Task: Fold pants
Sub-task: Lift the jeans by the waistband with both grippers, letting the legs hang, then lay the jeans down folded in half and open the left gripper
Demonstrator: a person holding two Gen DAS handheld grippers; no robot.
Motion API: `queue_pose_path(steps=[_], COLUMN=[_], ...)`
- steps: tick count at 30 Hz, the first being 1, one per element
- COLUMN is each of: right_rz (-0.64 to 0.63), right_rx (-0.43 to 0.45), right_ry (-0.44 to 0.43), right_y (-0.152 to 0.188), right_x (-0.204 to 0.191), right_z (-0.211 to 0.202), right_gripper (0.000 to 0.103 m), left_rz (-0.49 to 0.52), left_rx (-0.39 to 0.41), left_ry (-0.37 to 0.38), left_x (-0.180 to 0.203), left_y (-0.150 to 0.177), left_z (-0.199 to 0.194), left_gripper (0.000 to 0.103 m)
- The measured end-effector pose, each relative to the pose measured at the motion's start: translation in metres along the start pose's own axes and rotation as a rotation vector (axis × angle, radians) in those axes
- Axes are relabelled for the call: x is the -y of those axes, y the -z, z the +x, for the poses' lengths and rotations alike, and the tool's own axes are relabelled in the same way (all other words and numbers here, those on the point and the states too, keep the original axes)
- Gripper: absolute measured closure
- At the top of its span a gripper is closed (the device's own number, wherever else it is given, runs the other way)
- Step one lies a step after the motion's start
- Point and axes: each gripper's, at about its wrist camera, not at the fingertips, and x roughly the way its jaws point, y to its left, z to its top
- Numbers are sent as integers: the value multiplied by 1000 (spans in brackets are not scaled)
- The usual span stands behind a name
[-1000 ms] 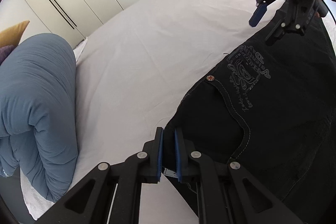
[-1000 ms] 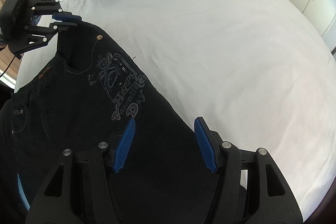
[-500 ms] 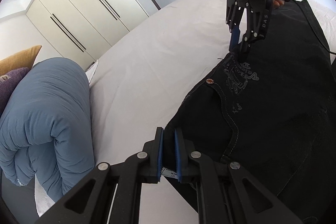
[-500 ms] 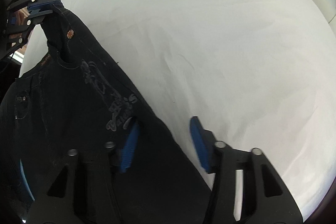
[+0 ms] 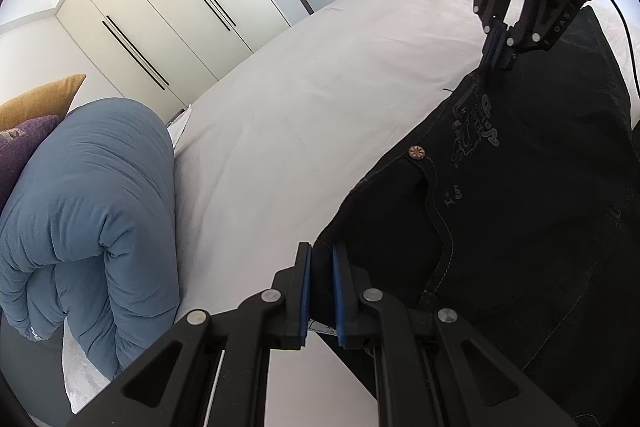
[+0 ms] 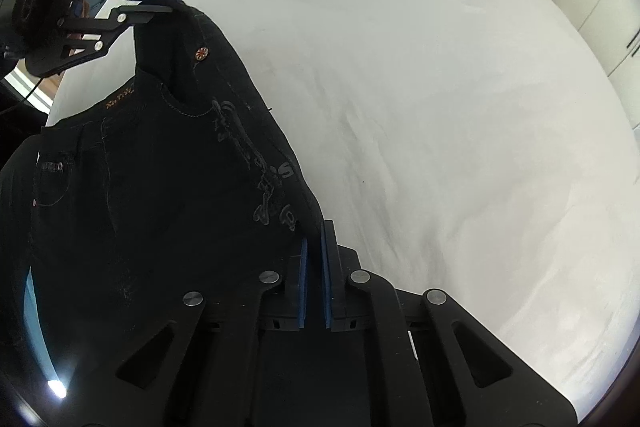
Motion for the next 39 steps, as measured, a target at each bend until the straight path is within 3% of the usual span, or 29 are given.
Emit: queue_pose_path(steps=[9,13,18,28,32,39], right_rz=[-151,-212,-374,-484,-531,-588], right_rx=[8,5,-48,-118,-144,-170], right_ry=[180,255,395,471,498,510], right_y=[32,45,65,100,98,94], right_x=[-109,-152,-217,-303,-337,-379], right_z=[-39,-46,-44,-24,-4,24], right_gripper=[99,99,99,99,99,99], left_rz=[16,2,30,87,158,169], left_rx=[-4,-4,-16,-69,-82,-85], left_ry=[9,32,72,129,117,92], left_x=[13,19,41,92,113,131], left_y=[8,22,45,101,123,152], left_z=[-35,-54,-77,-103,-113,-126], left_gripper=[95,96,96,96,96,96])
